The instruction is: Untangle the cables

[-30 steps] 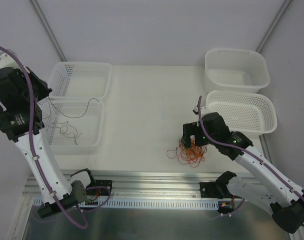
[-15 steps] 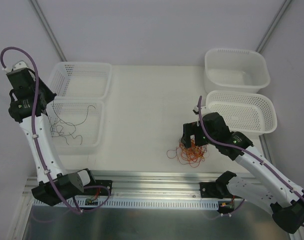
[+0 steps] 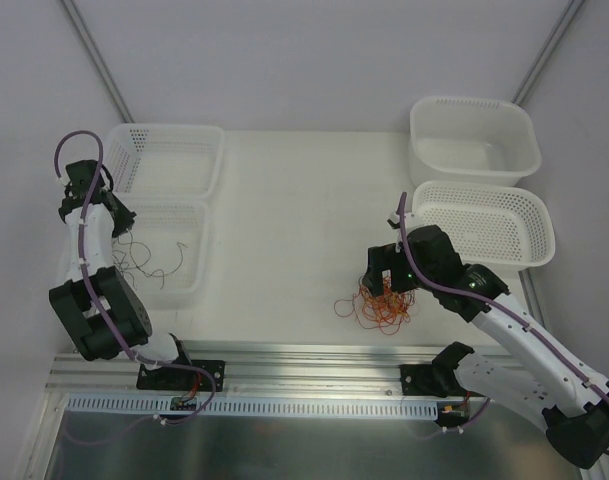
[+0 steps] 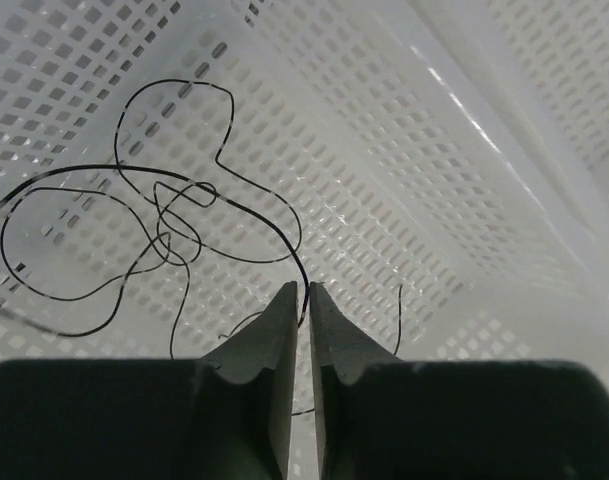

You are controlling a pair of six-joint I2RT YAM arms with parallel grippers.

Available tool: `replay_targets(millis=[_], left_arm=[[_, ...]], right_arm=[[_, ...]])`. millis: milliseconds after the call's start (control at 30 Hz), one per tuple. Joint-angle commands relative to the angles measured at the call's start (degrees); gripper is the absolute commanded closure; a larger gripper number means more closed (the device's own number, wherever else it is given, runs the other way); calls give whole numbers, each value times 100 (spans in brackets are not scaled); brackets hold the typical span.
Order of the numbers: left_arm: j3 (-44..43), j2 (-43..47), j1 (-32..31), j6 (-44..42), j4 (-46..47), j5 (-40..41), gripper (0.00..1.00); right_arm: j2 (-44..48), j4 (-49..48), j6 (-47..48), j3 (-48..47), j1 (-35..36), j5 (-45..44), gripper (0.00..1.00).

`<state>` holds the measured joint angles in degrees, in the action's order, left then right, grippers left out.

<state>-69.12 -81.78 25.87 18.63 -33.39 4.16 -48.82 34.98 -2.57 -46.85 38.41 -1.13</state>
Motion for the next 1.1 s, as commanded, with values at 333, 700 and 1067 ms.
replay_targets(millis=[333,700,1067], left_arm=[[74,12,-20,44,52,76,24],[241,1803,-257,44,-300,-1206,1],[1287,2632,-3999,790,322,-1603,1]], right_arm=[[118,290,63,-316,17,-397,3],[109,448,63,-527,17,-888,3],[-348,852,-691,-361,-508,-1374,2]])
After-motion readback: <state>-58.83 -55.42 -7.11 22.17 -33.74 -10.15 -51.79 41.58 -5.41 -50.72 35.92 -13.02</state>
